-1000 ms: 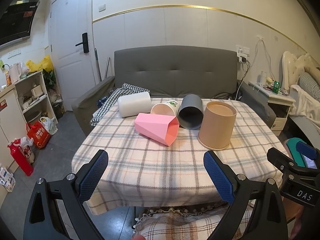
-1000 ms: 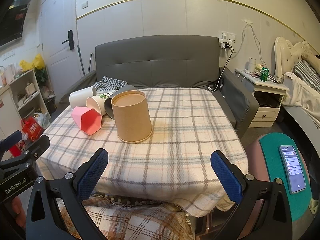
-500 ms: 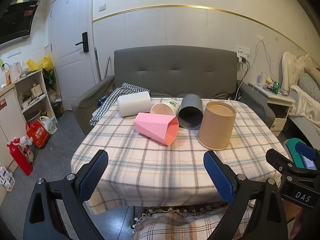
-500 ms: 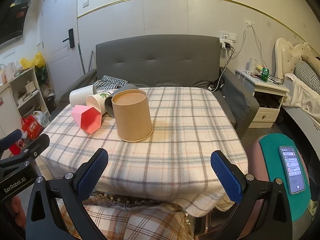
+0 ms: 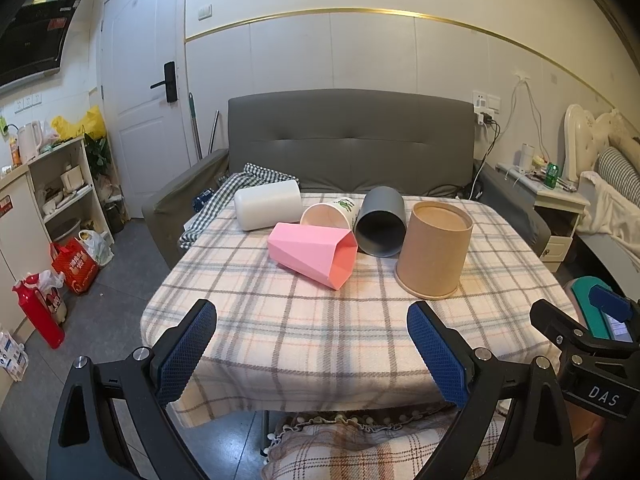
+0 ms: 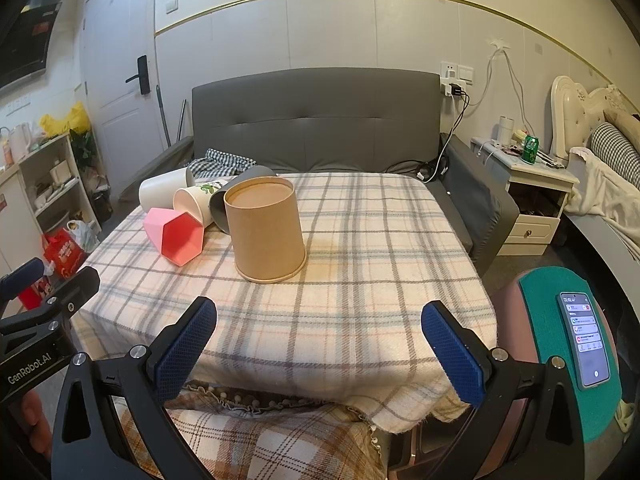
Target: Flip cup upside down
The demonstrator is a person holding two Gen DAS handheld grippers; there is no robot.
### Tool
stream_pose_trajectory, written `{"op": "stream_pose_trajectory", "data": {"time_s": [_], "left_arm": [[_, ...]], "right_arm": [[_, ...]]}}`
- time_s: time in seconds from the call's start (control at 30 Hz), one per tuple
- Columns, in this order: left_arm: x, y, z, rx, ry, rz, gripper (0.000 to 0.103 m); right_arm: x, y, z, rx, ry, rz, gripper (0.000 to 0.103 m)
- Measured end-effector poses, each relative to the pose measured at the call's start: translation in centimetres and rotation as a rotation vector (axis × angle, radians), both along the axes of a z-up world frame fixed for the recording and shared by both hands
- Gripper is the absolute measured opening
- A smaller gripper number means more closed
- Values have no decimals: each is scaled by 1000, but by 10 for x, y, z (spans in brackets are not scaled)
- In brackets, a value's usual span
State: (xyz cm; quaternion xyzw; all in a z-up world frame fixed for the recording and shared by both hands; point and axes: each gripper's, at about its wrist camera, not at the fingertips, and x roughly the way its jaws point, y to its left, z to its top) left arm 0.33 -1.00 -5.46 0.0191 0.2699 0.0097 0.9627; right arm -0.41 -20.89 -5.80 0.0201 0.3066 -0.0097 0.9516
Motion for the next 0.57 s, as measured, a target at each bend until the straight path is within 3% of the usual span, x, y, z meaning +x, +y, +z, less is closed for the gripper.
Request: {"op": "stream_pose_trajectory", "data": {"time_s": [0.57], "left_arm": [[2, -1, -6, -4, 13, 11, 99]], "right_arm": [[1, 1, -4, -3, 9, 5, 103]]}}
